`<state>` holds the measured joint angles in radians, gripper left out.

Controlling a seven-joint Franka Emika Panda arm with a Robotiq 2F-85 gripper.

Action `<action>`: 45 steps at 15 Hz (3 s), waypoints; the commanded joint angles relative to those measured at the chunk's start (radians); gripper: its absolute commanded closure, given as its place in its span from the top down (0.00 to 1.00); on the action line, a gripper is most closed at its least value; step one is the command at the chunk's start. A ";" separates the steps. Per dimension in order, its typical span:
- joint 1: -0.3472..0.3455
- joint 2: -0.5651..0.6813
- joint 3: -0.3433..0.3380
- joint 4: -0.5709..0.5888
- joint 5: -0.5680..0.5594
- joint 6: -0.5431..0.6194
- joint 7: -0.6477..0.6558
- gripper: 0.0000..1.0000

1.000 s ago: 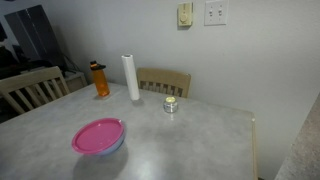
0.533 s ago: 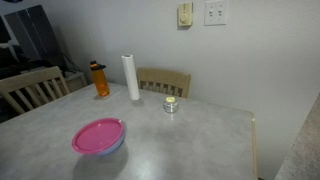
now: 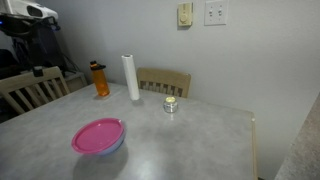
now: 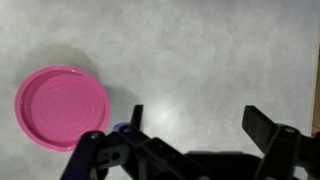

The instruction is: Put the plate on the table

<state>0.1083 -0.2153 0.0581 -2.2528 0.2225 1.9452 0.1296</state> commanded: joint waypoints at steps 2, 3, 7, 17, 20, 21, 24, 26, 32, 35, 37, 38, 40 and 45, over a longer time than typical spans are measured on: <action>-0.024 0.116 0.015 0.017 -0.018 0.053 0.105 1.00; -0.026 0.137 0.018 0.018 -0.039 0.061 0.158 1.00; -0.026 0.207 0.012 0.026 -0.105 0.104 0.294 1.00; -0.028 0.322 -0.002 0.108 -0.083 -0.039 0.218 1.00; -0.034 0.386 -0.009 0.138 -0.096 -0.055 0.162 1.00; -0.034 0.409 -0.014 0.146 -0.111 -0.030 0.183 1.00; -0.037 0.470 -0.031 0.167 -0.113 0.056 0.185 1.00; -0.038 0.504 -0.041 0.178 -0.119 0.094 0.175 1.00; -0.064 0.598 -0.105 0.179 -0.114 0.164 0.246 1.00; -0.077 0.624 -0.125 0.190 -0.096 0.181 0.275 1.00; -0.081 0.633 -0.124 0.200 -0.079 0.186 0.278 1.00; -0.080 0.634 -0.122 0.207 -0.074 0.185 0.279 1.00; -0.075 0.638 -0.121 0.222 -0.073 0.180 0.284 1.00; -0.071 0.679 -0.125 0.280 -0.078 0.156 0.321 1.00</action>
<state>0.0419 0.4088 -0.0656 -2.0306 0.1361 2.1195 0.4281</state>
